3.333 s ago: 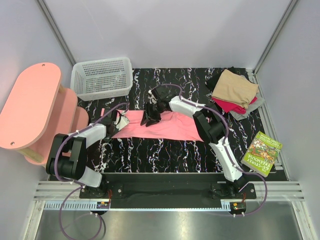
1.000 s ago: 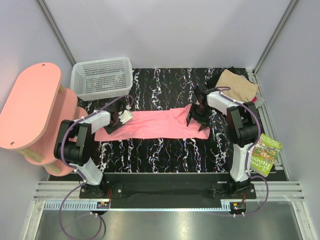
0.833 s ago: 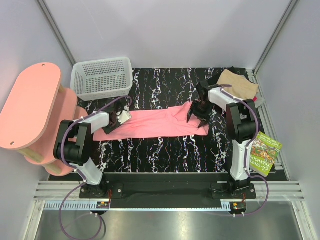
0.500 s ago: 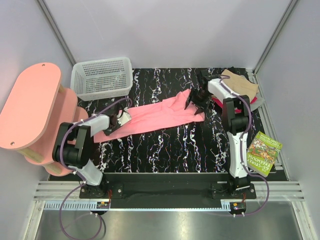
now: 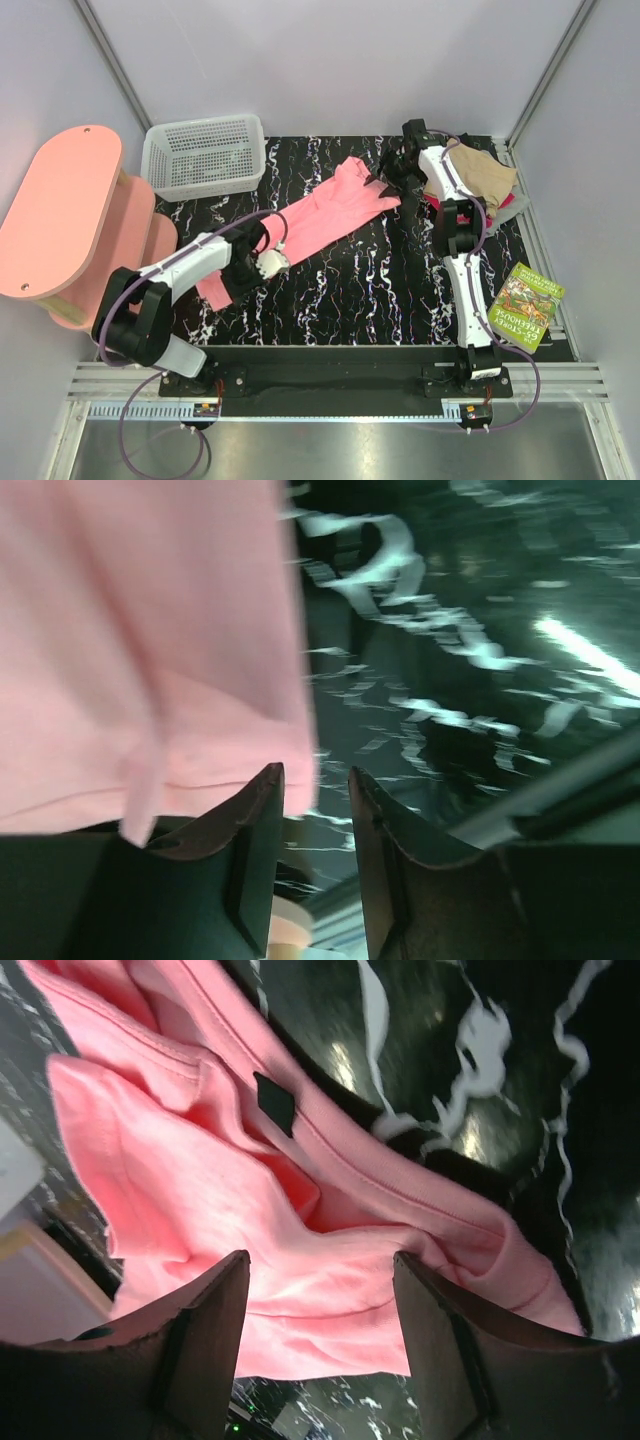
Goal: Fold and stack the t-shirts
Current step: Rotate the tshirt 90 degrees
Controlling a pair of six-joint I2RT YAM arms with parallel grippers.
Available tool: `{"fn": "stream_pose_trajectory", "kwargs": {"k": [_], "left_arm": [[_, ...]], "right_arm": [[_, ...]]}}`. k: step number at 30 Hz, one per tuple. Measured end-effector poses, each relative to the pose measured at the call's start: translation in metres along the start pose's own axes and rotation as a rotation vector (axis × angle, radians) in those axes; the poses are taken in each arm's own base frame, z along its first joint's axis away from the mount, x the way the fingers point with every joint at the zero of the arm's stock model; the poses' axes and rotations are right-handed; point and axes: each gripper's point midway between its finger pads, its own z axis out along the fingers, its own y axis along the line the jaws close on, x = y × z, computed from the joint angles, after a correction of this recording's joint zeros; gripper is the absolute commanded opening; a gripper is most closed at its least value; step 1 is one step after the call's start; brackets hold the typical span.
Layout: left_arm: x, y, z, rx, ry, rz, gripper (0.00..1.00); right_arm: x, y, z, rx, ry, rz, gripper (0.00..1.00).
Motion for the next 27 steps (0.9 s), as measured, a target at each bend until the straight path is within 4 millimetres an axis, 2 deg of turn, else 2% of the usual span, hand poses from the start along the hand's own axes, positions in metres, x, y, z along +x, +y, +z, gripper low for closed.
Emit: {"fn": "stream_pose_trajectory", "kwargs": {"k": [5,8,11,14,16,18,19,21,24,27], "left_arm": [[-0.013,-0.048,0.002,0.186,0.026,0.038,0.37],[-0.028,-0.057,-0.007,0.229,-0.004,0.034,0.37],[-0.059,-0.038,-0.034,0.169,-0.109,0.014,0.37],[-0.089,0.002,-0.072,0.037,-0.270,-0.041,0.37],[-0.090,0.034,-0.091,-0.075,-0.339,-0.100,0.37],[-0.077,0.061,-0.098,-0.184,-0.348,-0.159,0.37],[-0.067,0.071,-0.095,-0.230,-0.328,-0.182,0.37],[-0.050,0.079,-0.078,-0.274,-0.273,-0.195,0.37],[-0.016,0.071,-0.032,-0.250,-0.115,-0.189,0.36],[0.003,0.067,-0.004,-0.207,-0.005,-0.178,0.36]], "right_arm": [[-0.017,0.008,0.003,-0.101,-0.004,0.001,0.70],[-0.023,0.009,0.000,-0.134,-0.010,-0.004,0.72],[-0.032,0.015,-0.001,-0.172,-0.042,-0.033,0.74],[-0.039,0.024,-0.008,-0.200,-0.069,-0.051,0.74],[-0.040,0.034,-0.021,-0.223,-0.082,-0.062,0.74],[-0.038,0.048,-0.041,-0.245,-0.100,-0.077,0.74],[-0.035,0.056,-0.053,-0.252,-0.105,-0.085,0.74],[-0.027,0.071,-0.076,-0.269,-0.121,-0.109,0.74],[-0.001,0.099,-0.107,-0.299,-0.126,-0.172,0.74],[0.025,0.123,-0.112,-0.324,-0.107,-0.228,0.73]]}}
